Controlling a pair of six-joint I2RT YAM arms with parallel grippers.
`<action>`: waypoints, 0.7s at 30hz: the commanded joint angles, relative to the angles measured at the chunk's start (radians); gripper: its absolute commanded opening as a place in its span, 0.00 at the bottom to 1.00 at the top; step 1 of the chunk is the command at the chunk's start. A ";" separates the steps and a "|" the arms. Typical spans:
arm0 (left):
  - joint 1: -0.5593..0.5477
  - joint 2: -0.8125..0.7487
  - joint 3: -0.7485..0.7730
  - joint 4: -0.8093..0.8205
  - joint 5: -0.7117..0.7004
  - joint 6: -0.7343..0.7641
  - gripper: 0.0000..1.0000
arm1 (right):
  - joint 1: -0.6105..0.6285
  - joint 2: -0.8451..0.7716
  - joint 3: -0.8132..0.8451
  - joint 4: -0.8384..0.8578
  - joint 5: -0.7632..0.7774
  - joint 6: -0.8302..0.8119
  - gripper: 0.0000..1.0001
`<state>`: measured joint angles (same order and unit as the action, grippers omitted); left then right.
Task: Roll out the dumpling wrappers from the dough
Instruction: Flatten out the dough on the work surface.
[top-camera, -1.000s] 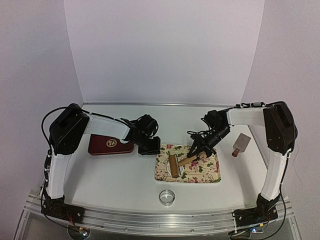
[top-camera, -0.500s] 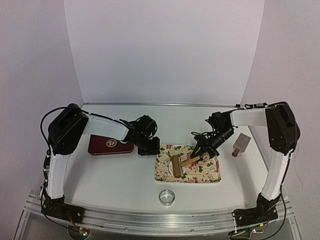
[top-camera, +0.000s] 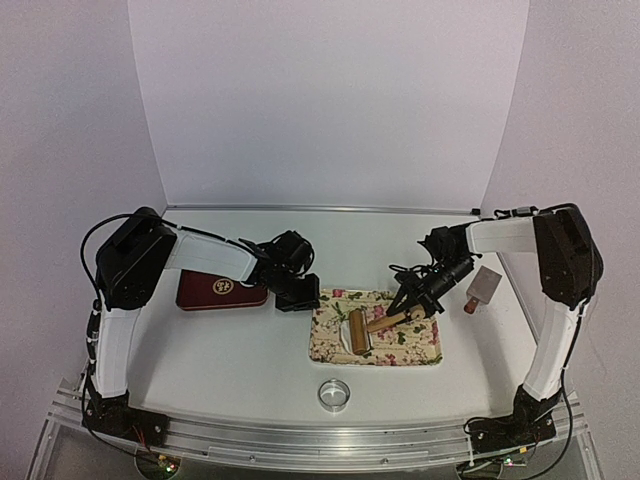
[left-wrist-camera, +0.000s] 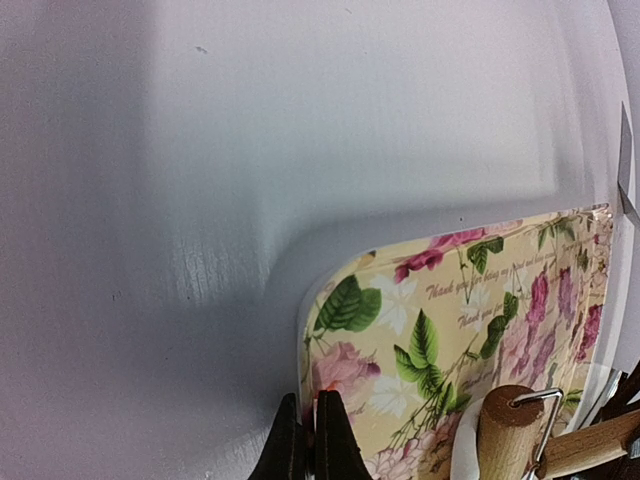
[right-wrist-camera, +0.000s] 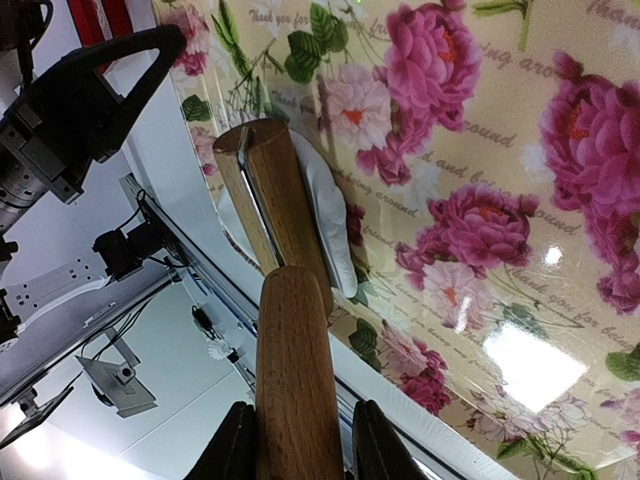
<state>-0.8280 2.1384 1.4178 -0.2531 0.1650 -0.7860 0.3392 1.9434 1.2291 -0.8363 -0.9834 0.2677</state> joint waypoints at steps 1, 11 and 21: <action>0.044 -0.026 -0.045 -0.160 -0.078 0.008 0.00 | -0.028 0.093 -0.093 -0.143 0.665 0.054 0.00; 0.048 -0.026 -0.046 -0.158 -0.078 0.005 0.00 | -0.046 0.088 -0.123 -0.130 0.688 0.051 0.00; 0.053 -0.024 -0.043 -0.156 -0.074 0.005 0.00 | -0.068 0.076 -0.125 -0.131 0.710 0.045 0.00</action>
<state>-0.8240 2.1384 1.4174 -0.2531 0.1749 -0.7864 0.3072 1.9271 1.1969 -0.8346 -0.9869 0.2607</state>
